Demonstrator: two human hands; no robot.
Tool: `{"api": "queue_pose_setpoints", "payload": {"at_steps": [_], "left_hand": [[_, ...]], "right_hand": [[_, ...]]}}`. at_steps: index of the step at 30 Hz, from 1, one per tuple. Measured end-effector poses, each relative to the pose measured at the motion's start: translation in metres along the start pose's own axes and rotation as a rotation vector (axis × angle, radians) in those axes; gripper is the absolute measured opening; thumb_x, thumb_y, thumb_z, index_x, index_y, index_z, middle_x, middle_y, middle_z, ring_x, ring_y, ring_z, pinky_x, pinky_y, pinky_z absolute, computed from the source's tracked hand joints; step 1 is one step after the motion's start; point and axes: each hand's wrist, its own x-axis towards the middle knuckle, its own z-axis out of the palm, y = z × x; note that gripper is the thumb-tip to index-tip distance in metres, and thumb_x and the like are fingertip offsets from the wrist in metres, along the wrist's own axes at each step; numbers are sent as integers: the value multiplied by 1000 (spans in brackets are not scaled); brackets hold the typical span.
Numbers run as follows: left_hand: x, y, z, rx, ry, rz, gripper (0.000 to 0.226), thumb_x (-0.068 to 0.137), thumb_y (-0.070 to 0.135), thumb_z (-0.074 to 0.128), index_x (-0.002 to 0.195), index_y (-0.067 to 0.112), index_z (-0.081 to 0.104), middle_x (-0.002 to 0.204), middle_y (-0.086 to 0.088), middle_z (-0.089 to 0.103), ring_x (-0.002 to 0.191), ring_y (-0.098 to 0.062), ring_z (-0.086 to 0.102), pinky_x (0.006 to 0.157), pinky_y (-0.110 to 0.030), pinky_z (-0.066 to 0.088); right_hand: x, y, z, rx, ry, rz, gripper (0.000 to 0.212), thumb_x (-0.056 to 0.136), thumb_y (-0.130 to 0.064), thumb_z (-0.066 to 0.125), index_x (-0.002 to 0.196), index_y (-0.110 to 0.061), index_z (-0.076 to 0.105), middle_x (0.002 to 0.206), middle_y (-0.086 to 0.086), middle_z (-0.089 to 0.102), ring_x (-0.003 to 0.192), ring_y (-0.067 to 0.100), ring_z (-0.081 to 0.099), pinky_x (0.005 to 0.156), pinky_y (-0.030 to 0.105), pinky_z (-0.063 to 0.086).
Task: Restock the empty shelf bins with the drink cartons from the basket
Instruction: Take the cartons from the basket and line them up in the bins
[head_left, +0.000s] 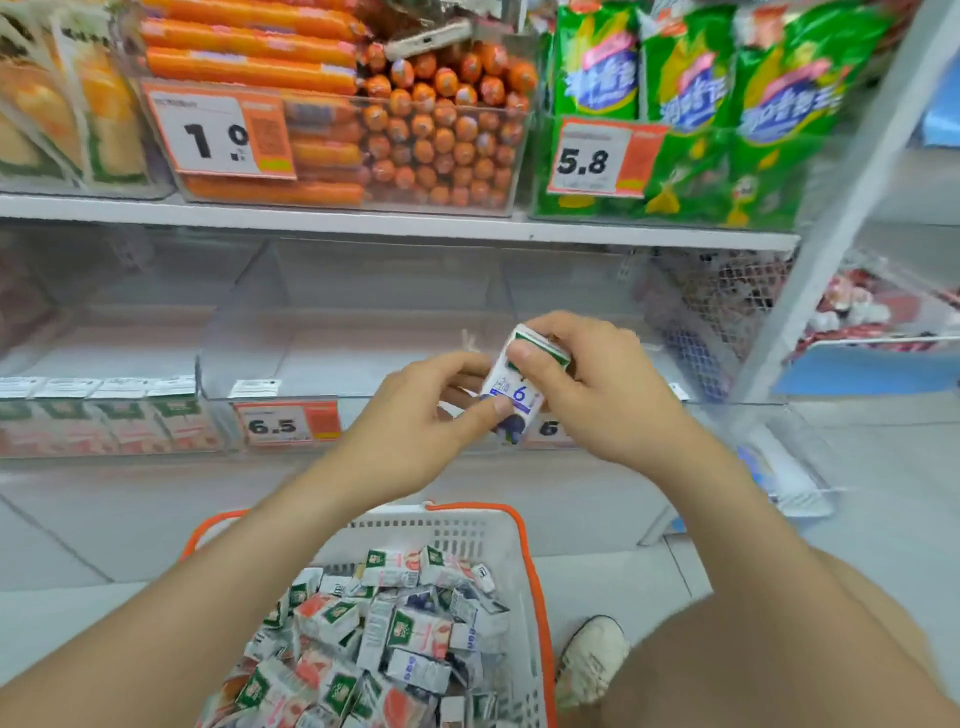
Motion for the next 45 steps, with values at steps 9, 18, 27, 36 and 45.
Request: {"api": "queue_pose_setpoints", "payload": {"at_steps": [9, 18, 27, 36, 45], "left_hand": [[61, 10, 103, 630, 96, 340, 29, 93, 24, 48, 115, 16, 65, 118, -4, 61, 111, -31, 55, 93, -46, 47], [71, -22, 137, 920, -20, 231, 52, 86, 13, 62, 136, 20, 53, 132, -5, 54, 119, -32, 50, 98, -43, 39], [68, -32, 123, 690, -80, 310, 51, 92, 3, 57, 142, 13, 55, 138, -5, 57, 128, -28, 50, 109, -40, 41], [3, -65, 69, 554, -16, 371, 32, 84, -2, 48, 99, 17, 70, 100, 2, 65, 96, -25, 60, 84, -42, 52], [-106, -174, 49, 540, -615, -300, 33, 102, 9, 49, 114, 26, 74, 112, 8, 73, 99, -12, 66, 90, -31, 54]], "right_hand": [[-5, 150, -68, -385, 230, 164, 37, 100, -7, 64, 134, -3, 51, 126, 20, 51, 101, 42, 53, 76, 33, 29], [10, 225, -78, -584, -300, 269, 43, 98, -8, 66, 140, -15, 60, 133, 16, 65, 124, 41, 57, 98, 42, 47], [9, 202, -67, -431, -347, 411, 41, 107, -21, 42, 144, -15, 60, 140, 11, 64, 132, 32, 55, 102, 34, 41], [-31, 77, -3, -170, -292, 2, 28, 82, -7, 55, 90, -22, 77, 78, -8, 73, 74, 14, 63, 77, 31, 53], [-80, 55, 153, -314, -1031, -121, 36, 91, -15, 42, 102, -4, 74, 93, 17, 74, 92, 37, 68, 82, 51, 58]]}}
